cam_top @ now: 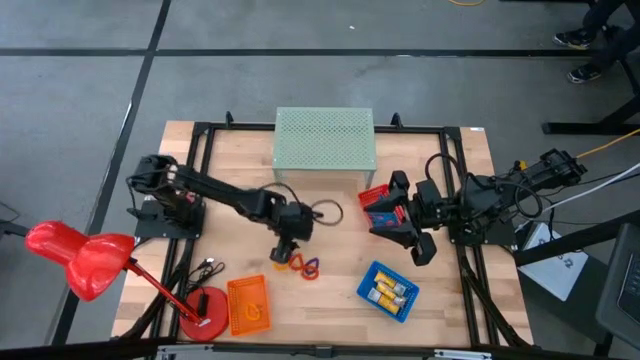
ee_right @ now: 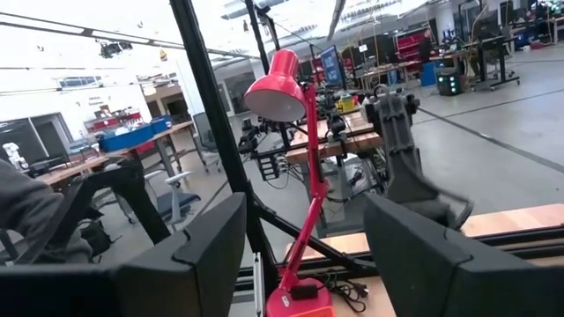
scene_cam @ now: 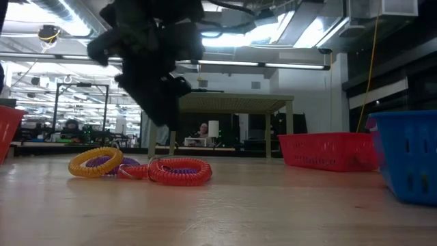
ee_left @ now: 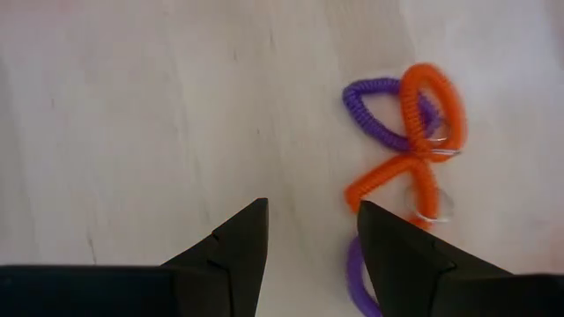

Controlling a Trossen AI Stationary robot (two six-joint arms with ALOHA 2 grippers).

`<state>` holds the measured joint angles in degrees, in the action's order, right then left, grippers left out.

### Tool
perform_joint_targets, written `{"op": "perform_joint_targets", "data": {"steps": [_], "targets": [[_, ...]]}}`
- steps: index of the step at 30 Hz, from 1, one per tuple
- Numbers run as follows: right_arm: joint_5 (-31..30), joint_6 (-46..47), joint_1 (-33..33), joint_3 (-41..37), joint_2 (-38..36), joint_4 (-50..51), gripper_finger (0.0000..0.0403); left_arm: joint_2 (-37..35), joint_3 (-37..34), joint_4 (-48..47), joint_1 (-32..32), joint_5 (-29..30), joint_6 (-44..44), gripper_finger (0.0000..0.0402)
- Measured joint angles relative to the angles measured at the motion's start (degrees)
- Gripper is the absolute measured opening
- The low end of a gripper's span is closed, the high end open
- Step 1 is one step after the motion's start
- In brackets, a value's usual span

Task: Pick & Place Office Desk Supplies
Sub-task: Put the orange spring rubber band into the orange basket

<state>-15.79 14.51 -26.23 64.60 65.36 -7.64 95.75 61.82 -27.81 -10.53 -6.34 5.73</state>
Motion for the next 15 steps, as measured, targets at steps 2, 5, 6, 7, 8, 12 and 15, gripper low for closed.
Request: {"op": "perform_joint_targets", "data": {"steps": [2,5,6,7,8,12,15], "targets": [[-0.02,-0.16,0.01,0.0,0.0,0.16,0.0229,2.28,1.28,0.06,-1.78,1.95,2.95,0.0171],[-0.02,-0.14,0.01,0.0,0.0,0.42,0.0229,5.75,3.92,-0.19,-3.85,2.1,6.49,0.0171],[-0.02,-0.12,0.01,0.0,0.0,0.45,0.0229,6.88,4.93,-0.57,-4.45,1.79,7.8,0.0171],[-0.02,-0.12,0.01,0.0,0.0,0.46,0.0229,7.86,5.83,-0.99,-4.97,1.52,9.03,0.0171],[-0.02,-0.12,0.01,0.0,0.0,0.46,0.0229,8.92,6.69,-1.29,-5.54,1.44,10.3,0.0171],[0.2,0.0,0.01,0.0,0.0,0.57,0.0229,12.49,9.45,-3.08,-7.07,1.45,13.02,0.0171],[0.22,0.08,0.01,0.0,0.0,0.89,0.0229,14.16,10.49,-4.98,-7.44,1.41,14.02,0.0171]]}}
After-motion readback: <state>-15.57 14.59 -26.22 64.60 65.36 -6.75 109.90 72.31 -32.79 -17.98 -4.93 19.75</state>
